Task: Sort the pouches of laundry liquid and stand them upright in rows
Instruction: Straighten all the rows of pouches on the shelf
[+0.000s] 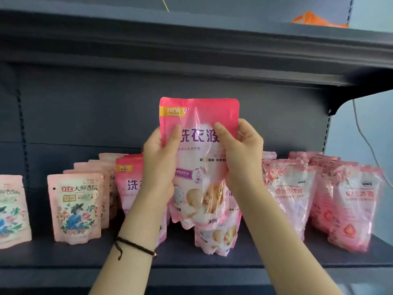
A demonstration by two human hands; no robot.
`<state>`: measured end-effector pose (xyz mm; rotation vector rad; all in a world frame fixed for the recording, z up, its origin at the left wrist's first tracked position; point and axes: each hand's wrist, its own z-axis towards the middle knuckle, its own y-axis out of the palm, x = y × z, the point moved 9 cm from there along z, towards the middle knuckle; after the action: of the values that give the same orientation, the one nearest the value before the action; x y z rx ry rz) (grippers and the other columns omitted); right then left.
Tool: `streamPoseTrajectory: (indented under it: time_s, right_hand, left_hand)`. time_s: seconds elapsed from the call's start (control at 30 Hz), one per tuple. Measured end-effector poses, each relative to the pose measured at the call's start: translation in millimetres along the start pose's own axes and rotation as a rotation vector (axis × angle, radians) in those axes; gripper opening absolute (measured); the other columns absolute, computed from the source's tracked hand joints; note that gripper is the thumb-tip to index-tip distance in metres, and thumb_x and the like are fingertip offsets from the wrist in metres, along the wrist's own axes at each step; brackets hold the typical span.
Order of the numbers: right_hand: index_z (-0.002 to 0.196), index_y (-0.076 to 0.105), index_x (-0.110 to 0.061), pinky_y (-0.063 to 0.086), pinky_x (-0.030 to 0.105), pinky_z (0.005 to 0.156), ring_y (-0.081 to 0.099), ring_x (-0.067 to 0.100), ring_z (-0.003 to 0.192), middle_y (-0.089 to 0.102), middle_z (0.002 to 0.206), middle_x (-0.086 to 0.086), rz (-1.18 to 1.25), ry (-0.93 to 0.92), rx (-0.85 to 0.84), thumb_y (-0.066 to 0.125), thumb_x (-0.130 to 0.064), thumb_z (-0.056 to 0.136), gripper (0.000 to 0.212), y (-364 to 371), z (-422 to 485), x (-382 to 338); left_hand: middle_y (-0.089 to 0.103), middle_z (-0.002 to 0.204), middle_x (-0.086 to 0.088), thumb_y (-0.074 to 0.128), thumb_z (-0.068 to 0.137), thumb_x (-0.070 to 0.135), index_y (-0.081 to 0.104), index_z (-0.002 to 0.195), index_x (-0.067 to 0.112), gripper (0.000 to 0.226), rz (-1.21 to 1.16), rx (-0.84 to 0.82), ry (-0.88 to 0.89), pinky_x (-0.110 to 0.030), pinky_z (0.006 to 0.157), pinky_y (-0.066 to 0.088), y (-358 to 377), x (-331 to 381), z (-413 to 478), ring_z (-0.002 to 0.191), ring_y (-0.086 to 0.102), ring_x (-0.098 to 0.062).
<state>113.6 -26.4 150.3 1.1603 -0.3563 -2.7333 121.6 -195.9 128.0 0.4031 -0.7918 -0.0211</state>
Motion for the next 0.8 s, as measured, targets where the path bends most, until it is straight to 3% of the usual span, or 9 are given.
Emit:
streamPoseTrajectory:
  time_s: [0.1,0.23,0.3,0.43,0.5,0.6,0.67,0.73,0.8]
  right_hand:
    - [0.082,0.066,-0.013,0.057,0.037,0.066,0.062,0.017,0.068,0.068,0.074,0.002,-0.007,0.004,0.024,0.065,-0.011,0.089,0.007,-21,-19,15]
    - [0.075,0.062,-0.020,0.052,0.031,0.059,0.055,0.013,0.062,0.062,0.068,-0.003,-0.097,-0.011,0.087,0.066,-0.015,0.089,0.015,-51,-40,41]
    - [0.075,0.060,-0.021,0.047,0.031,0.059,0.052,0.011,0.062,0.060,0.068,-0.006,-0.121,-0.005,0.124,0.064,-0.016,0.089,0.016,-65,-48,57]
    - [0.086,0.058,-0.022,0.050,0.032,0.071,0.053,0.009,0.072,0.060,0.080,-0.007,-0.198,-0.041,0.199,0.060,-0.019,0.092,0.007,-84,-59,83]
    - [0.093,0.054,-0.019,0.047,0.027,0.079,0.051,0.012,0.082,0.055,0.092,-0.003,-0.288,-0.079,0.243,0.059,-0.021,0.092,0.005,-89,-61,91]
    - [0.098,0.049,-0.022,0.036,0.005,0.081,0.046,-0.001,0.091,0.046,0.102,-0.004,-0.351,-0.135,0.259,0.058,-0.020,0.093,0.011,-89,-59,97]
    - [0.100,0.047,-0.026,0.033,0.001,0.082,0.044,-0.003,0.096,0.044,0.106,-0.002,-0.375,-0.172,0.266,0.059,-0.018,0.093,0.016,-89,-56,99]
    - [0.100,0.044,-0.030,0.032,0.000,0.084,0.043,-0.002,0.099,0.043,0.108,0.000,-0.388,-0.208,0.276,0.059,-0.016,0.092,0.021,-90,-51,102]
    - [0.095,0.043,-0.038,0.033,0.002,0.084,0.042,-0.004,0.098,0.042,0.107,-0.002,-0.374,-0.212,0.260,0.059,-0.016,0.093,0.028,-88,-44,107]
  left_hand:
    - [0.075,0.095,-0.001,0.060,0.092,0.039,0.068,0.096,0.026,0.016,0.038,0.001,-0.034,-0.038,0.075,0.059,2,-22,-22,0.089,0.072,-0.019]
    - [0.072,0.100,0.000,0.059,0.090,0.048,0.066,0.106,0.028,0.027,0.093,0.006,-0.068,-0.049,0.086,0.056,6,-59,-52,0.096,0.069,-0.020]
    - [0.071,0.103,0.004,0.058,0.089,0.053,0.063,0.110,0.028,0.033,0.143,0.012,-0.063,-0.045,0.090,0.053,9,-77,-63,0.099,0.067,-0.016]
    - [0.061,0.076,0.015,0.054,0.089,0.052,0.059,0.088,0.033,0.020,0.237,0.078,0.030,-0.031,0.071,0.048,15,-93,-77,0.071,0.056,-0.003]
    - [0.060,0.084,0.008,0.051,0.092,0.050,0.056,0.086,0.041,0.012,0.287,0.114,0.067,-0.040,0.077,0.049,17,-100,-81,0.079,0.056,-0.011]
    - [0.056,0.096,-0.001,0.050,0.094,0.048,0.055,0.094,0.040,0.010,0.349,0.167,0.118,-0.051,0.091,0.046,16,-108,-80,0.095,0.055,-0.023]
    - [0.053,0.106,0.002,0.051,0.096,0.041,0.056,0.103,0.033,0.012,0.367,0.174,0.151,-0.047,0.098,0.044,18,-110,-76,0.105,0.052,-0.023]
    - [0.048,0.118,0.006,0.050,0.097,0.030,0.054,0.113,0.031,0.016,0.355,0.161,0.150,-0.034,0.103,0.040,21,-117,-70,0.115,0.048,-0.014]
    - [0.047,0.120,0.008,0.049,0.097,0.028,0.054,0.117,0.026,0.021,0.350,0.156,0.144,-0.026,0.102,0.039,22,-125,-63,0.116,0.047,-0.006]
